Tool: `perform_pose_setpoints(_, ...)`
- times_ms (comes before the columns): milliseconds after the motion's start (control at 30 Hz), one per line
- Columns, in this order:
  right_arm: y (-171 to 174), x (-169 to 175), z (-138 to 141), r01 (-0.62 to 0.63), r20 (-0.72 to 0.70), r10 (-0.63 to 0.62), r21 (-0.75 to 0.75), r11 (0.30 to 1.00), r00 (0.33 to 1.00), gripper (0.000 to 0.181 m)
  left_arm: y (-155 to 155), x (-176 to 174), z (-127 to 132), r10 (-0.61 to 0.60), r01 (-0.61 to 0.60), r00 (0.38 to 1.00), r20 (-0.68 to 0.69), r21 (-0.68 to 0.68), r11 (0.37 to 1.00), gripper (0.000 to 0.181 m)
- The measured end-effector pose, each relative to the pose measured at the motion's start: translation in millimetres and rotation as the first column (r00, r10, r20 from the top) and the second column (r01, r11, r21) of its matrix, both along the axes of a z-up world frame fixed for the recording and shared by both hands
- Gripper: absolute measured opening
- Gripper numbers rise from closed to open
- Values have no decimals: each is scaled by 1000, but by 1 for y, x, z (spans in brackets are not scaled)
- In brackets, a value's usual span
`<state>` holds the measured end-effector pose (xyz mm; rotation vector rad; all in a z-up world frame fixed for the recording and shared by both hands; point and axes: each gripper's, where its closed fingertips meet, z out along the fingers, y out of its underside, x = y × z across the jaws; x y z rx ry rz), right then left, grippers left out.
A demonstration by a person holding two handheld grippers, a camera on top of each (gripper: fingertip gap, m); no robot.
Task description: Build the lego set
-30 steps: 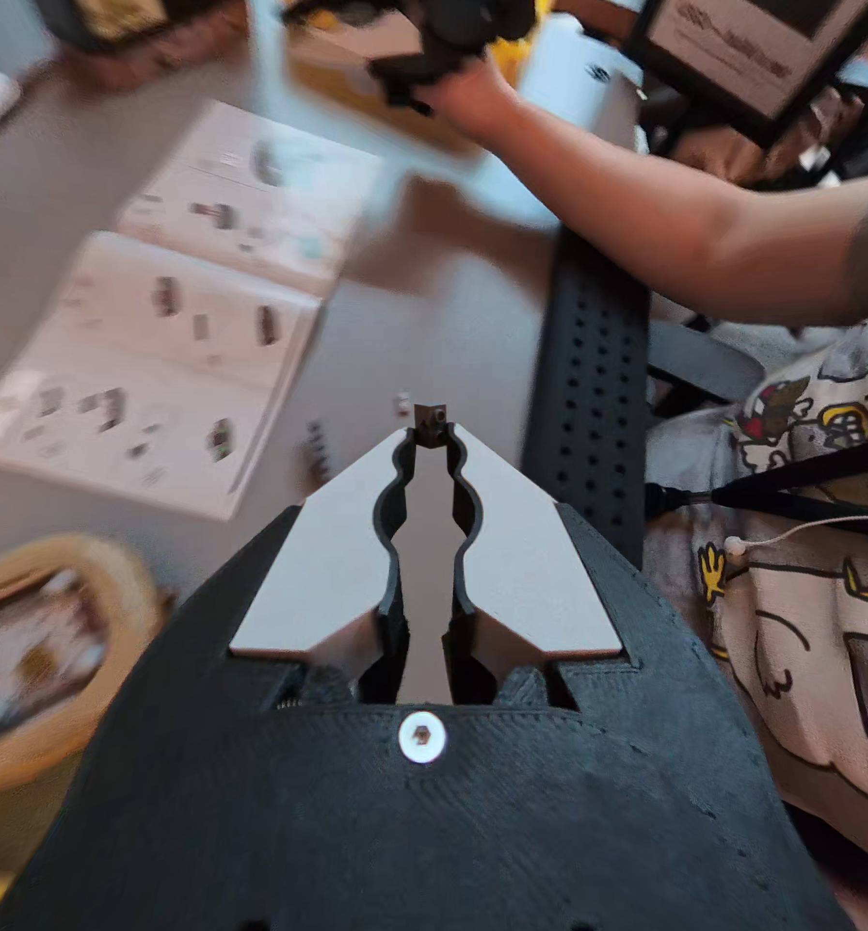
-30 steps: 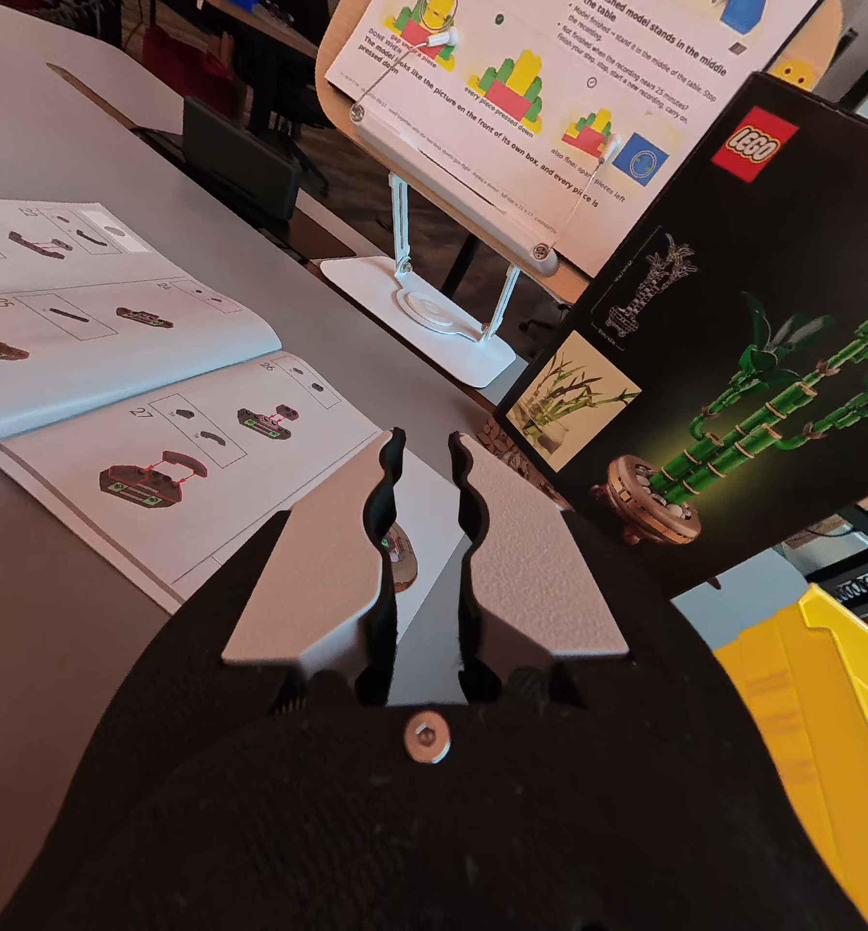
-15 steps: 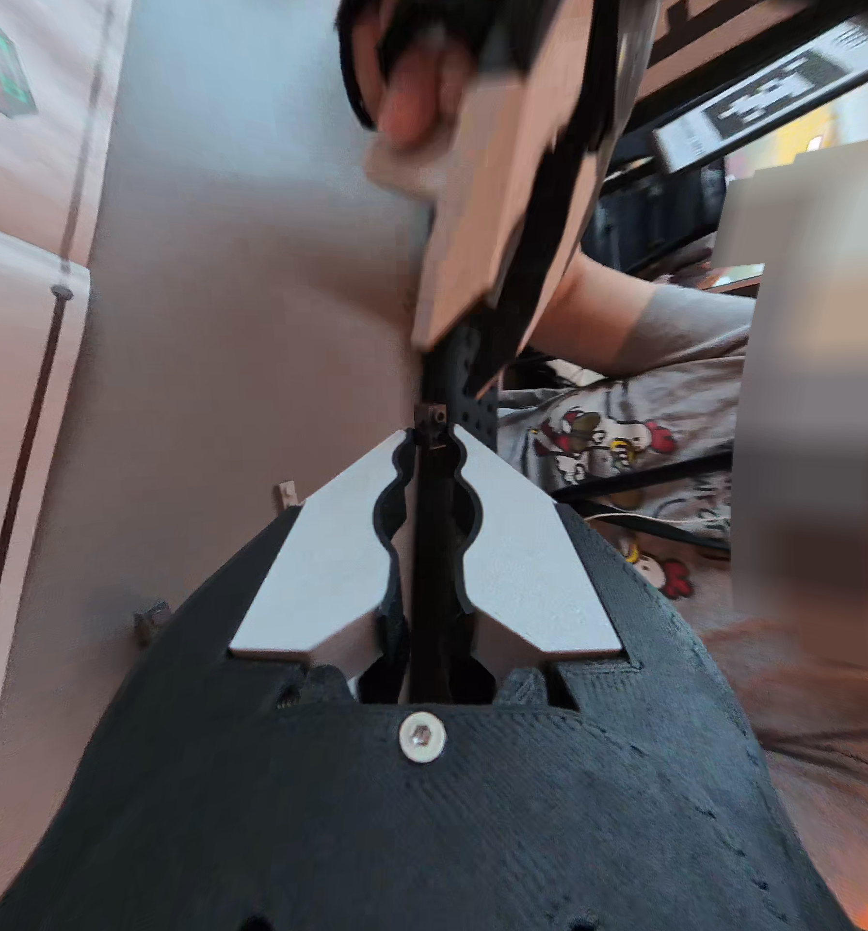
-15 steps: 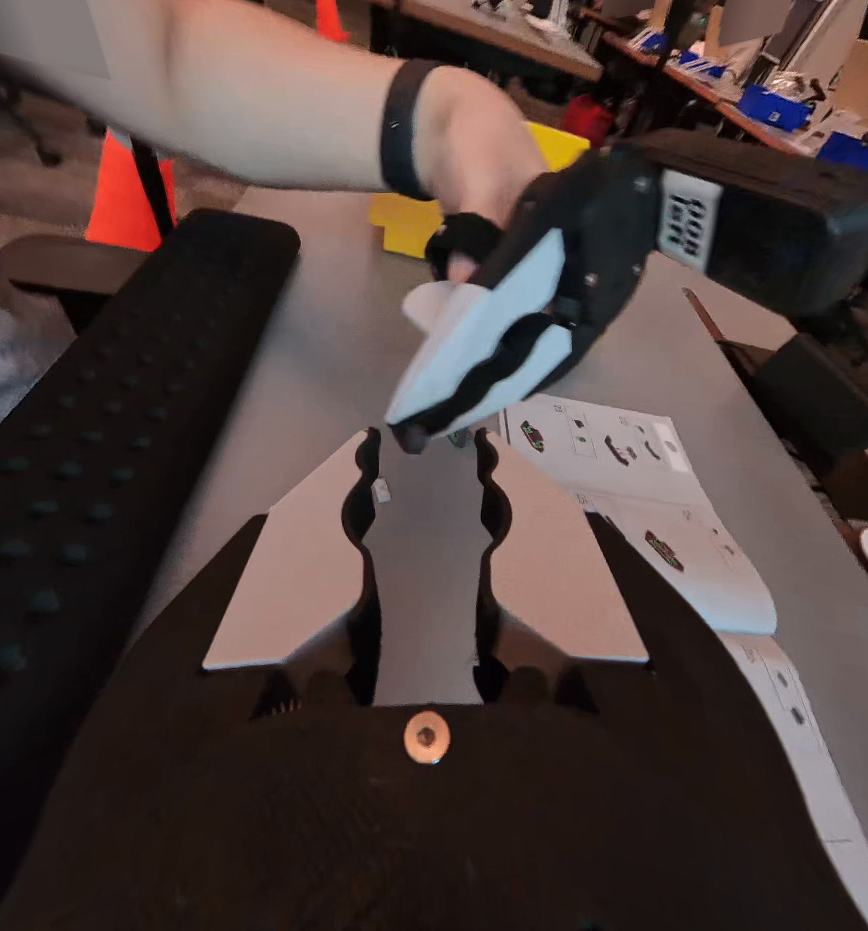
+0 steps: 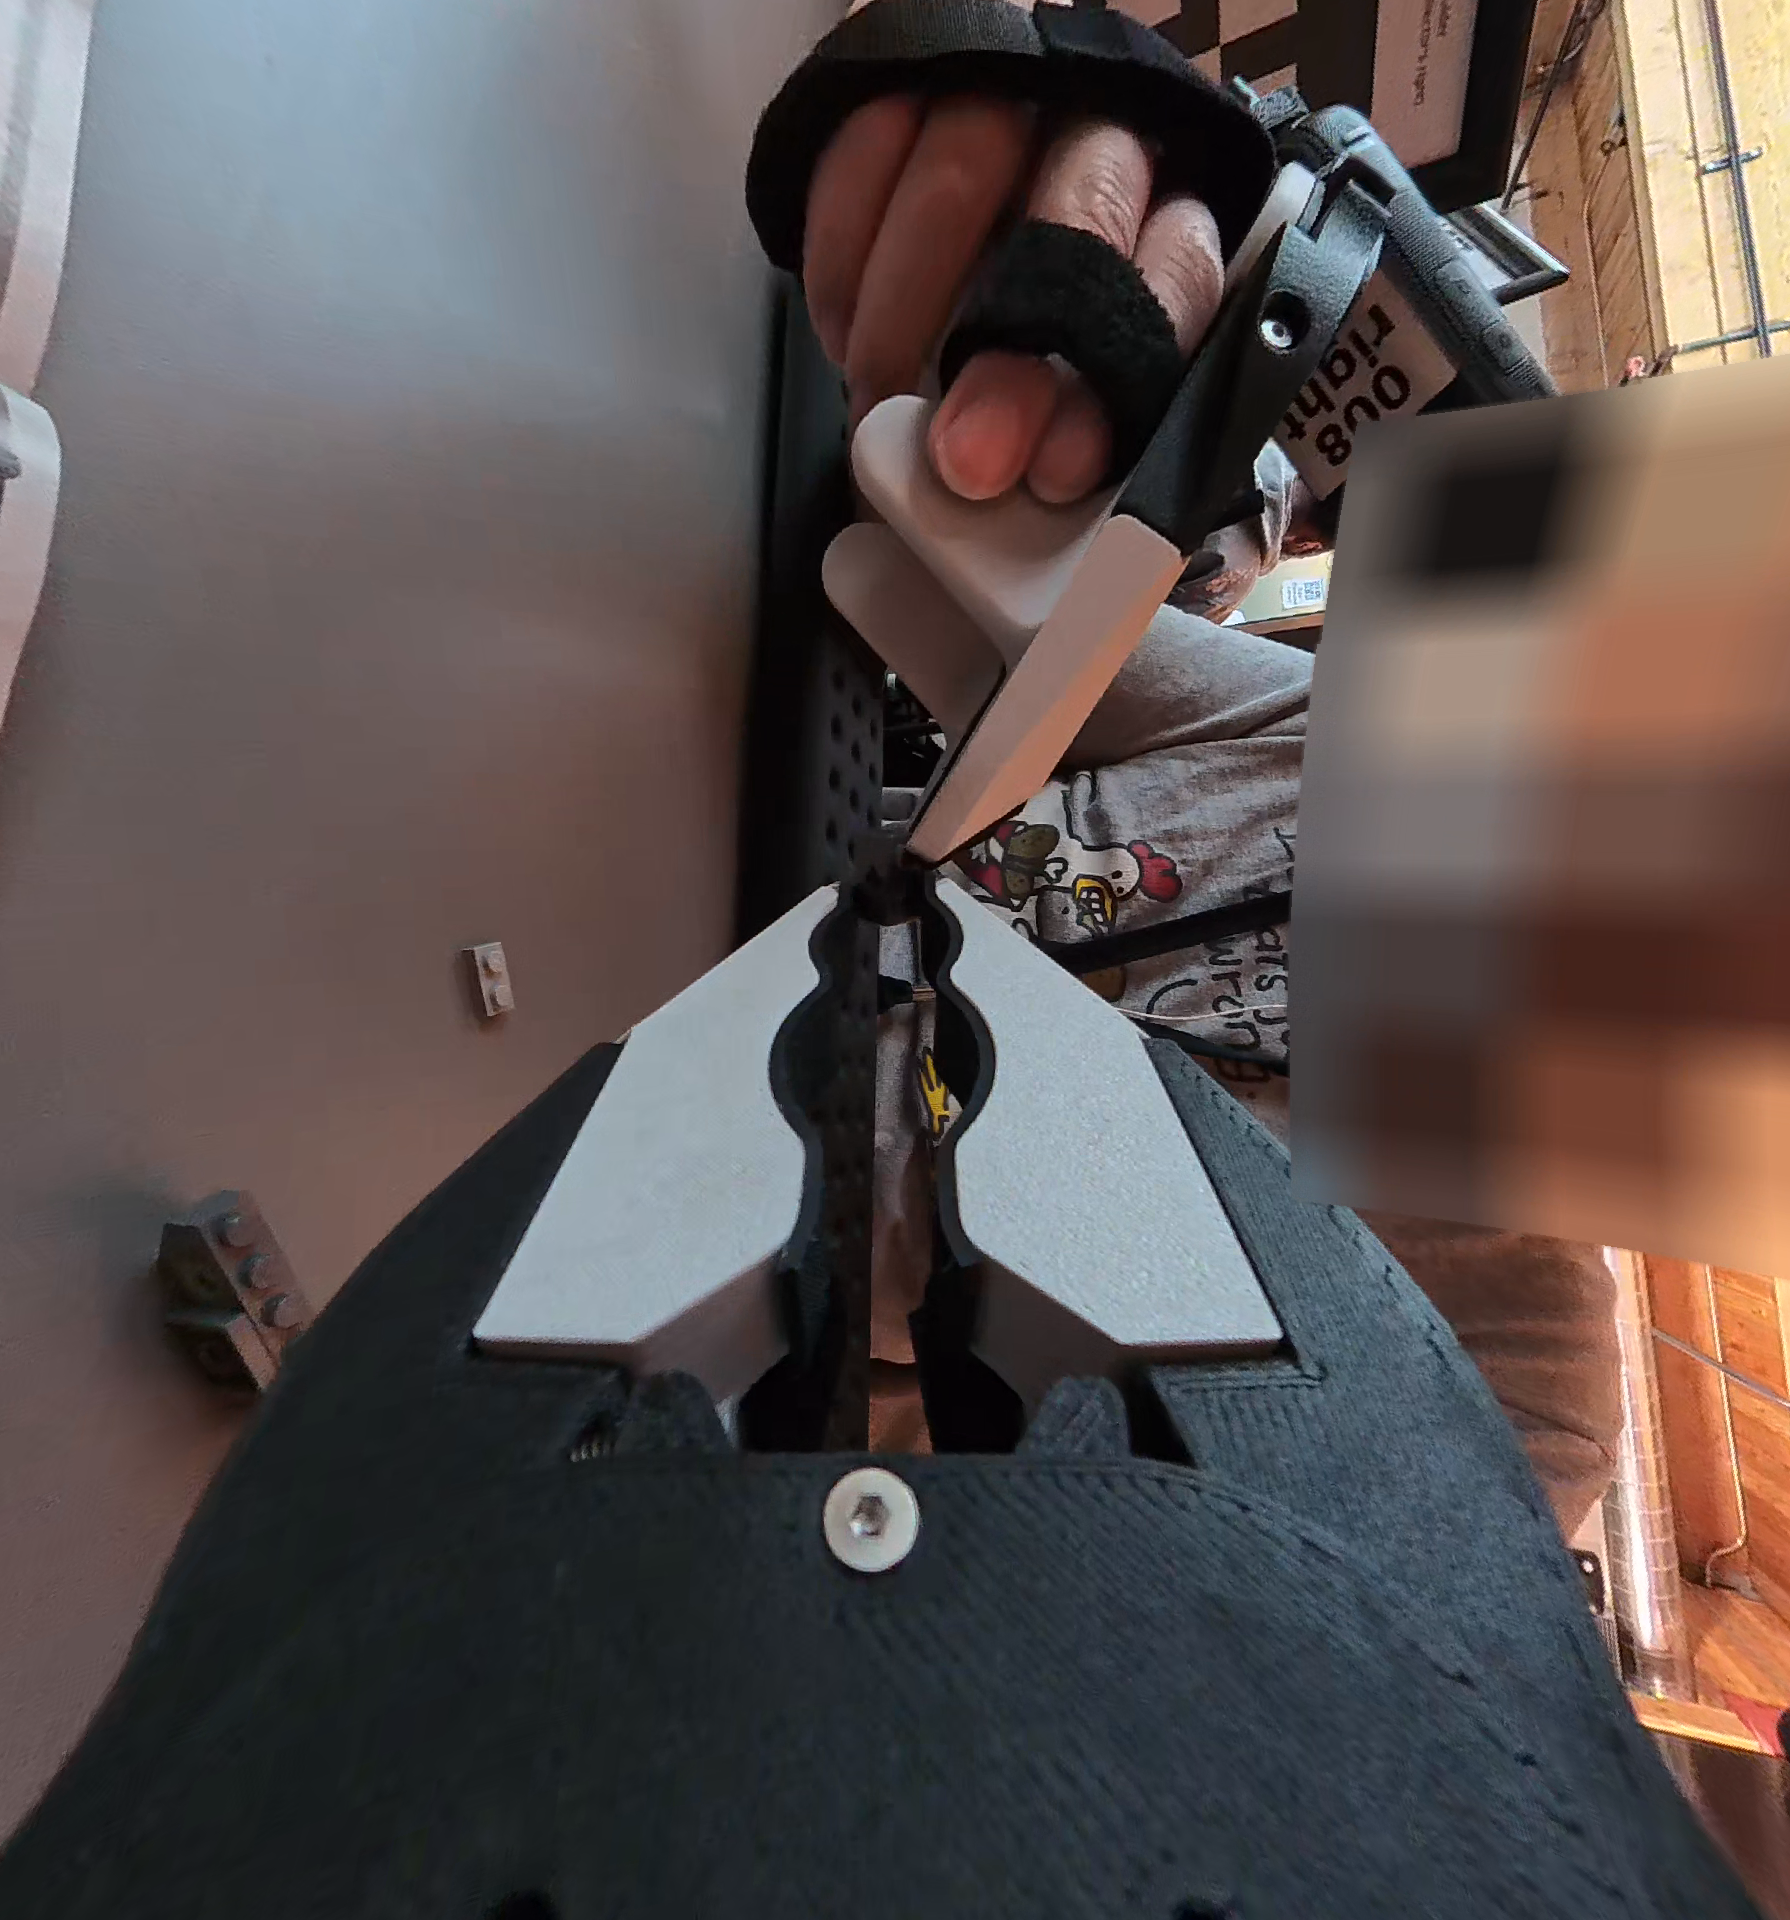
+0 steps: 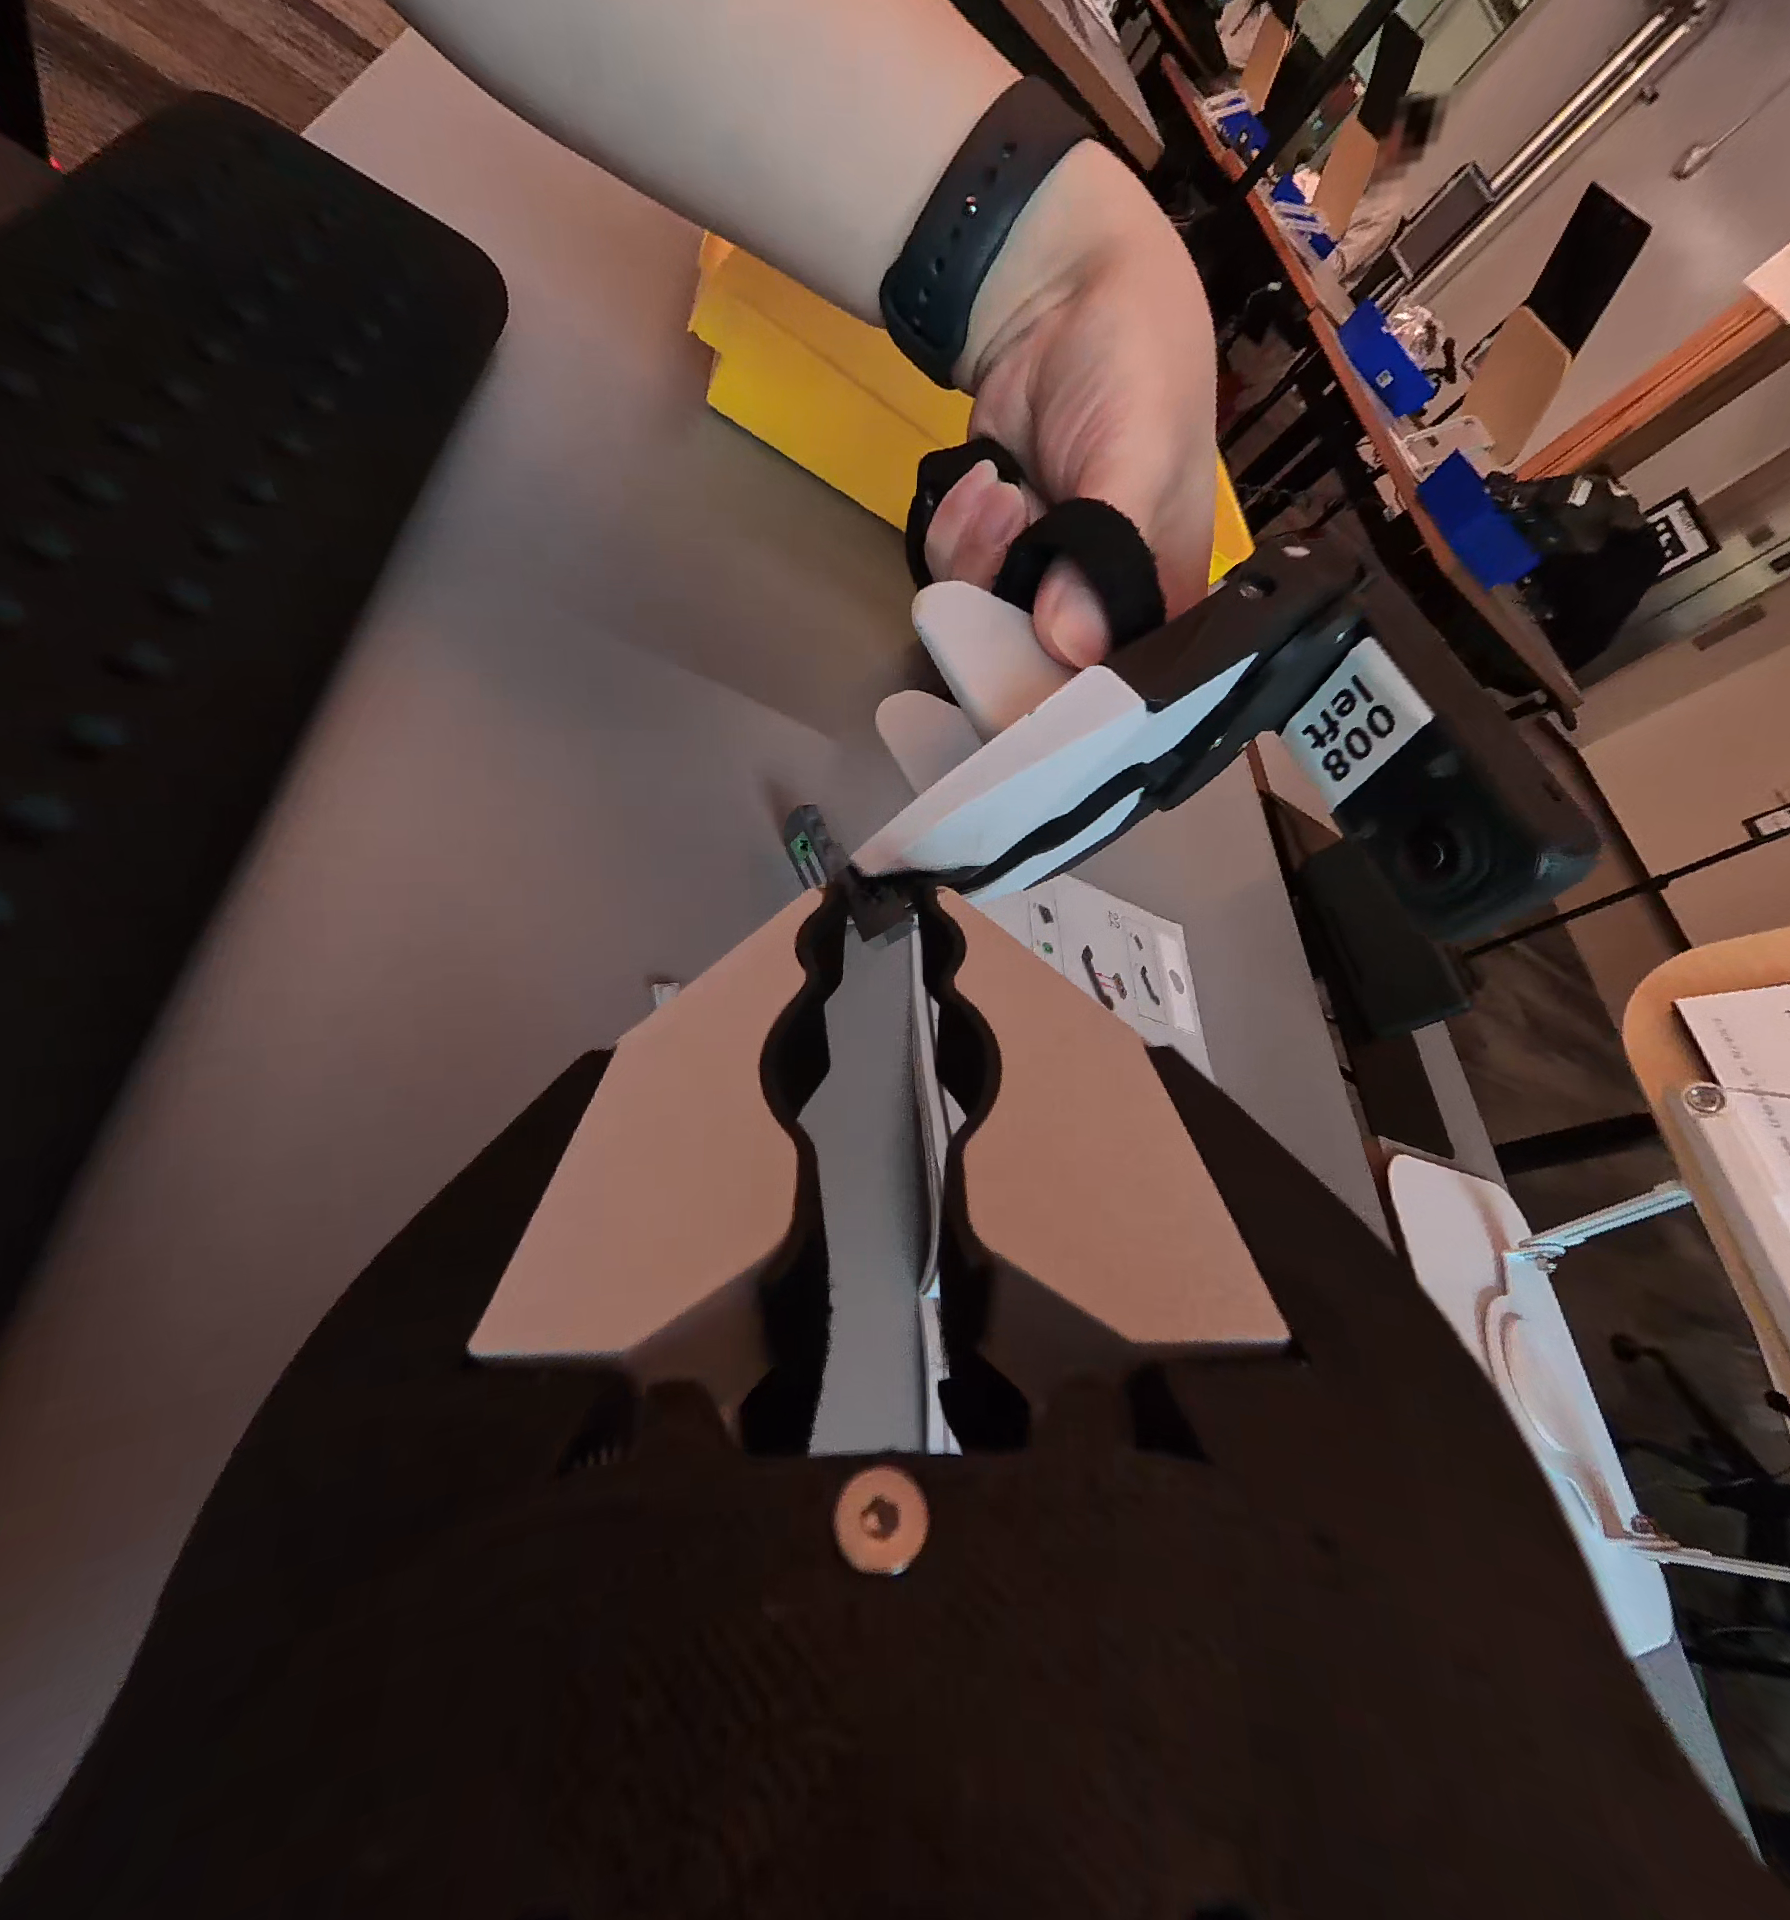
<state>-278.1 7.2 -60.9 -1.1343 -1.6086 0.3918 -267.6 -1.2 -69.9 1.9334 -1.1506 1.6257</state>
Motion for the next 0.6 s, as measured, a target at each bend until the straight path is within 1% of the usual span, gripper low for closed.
perform_pose_setpoints(133, -1, 0, -1, 0, 13, 0, -13, 1000, 1000, 11, -1, 0, -1, -5, 5, 1000, 1, -19, 1000, 10)
perform_pose_setpoints(200, 1, 2, -4, 17, 30, -16, -24, 1000, 999, 8, 1, 1, -4, 11, -11, 1000, -4, -13, 1000, 10)
perform_pose_setpoints(233, 2, 5, -8, 17, 57, -16, -23, 1000, 998, 0, 4, 2, -5, 32, -33, 999, -9, -12, 999, 17)
perform_pose_setpoints(267, 5, 9, -11, 37, 75, -35, -24, 999, 997, 0, 7, 4, -3, 55, -55, 998, 3, -26, 998, 24)
perform_pose_setpoints(300, 9, 13, -14, 58, 88, -56, -25, 998, 995, 0, 11, 5, 3, 76, -74, 996, 39, -45, 996, 24)
perform_pose_setpoints(333, 11, 15, -16, 67, 93, -64, -38, 997, 994, 0, 14, 5, 10, 93, -89, 992, 87, -49, 995, 13)
perform_pose_setpoints(367, 12, 16, -17, 68, 92, -62, -61, 996, 994, 0, 18, 5, 14, 113, -109, 986, 123, -36, 993, 0)
perform_pose_setpoints(467, 18, 22, -28, 97, 124, -84, -104, 990, 989, 0, 33, 4, 4, 173, -179, 979, 112, 46, 983, 0)
perform_pose_setpoints(500, 19, 25, -32, 107, 138, -90, -120, 987, 986, 0, 35, 2, 3, 186, -193, 976, 118, 53, 980, 0)
perform_pose_setpoints(533, 21, 28, -36, 117, 152, -95, -143, 983, 984, 0, 38, 1, 4, 204, -213, 971, 127, 62, 975, 4)
perform_pose_setpoints(567, 22, 31, -40, 127, 167, -98, -169, 977, 981, 0, 40, 0, 3, 222, -234, 966, 131, 90, 968, 4)
perform_pose_setpoints(600, 22, 34, -44, 135, 183, -99, -193, 972, 978, 0, 41, -3, -1, 233, -251, 964, 127, 148, 957, 5)
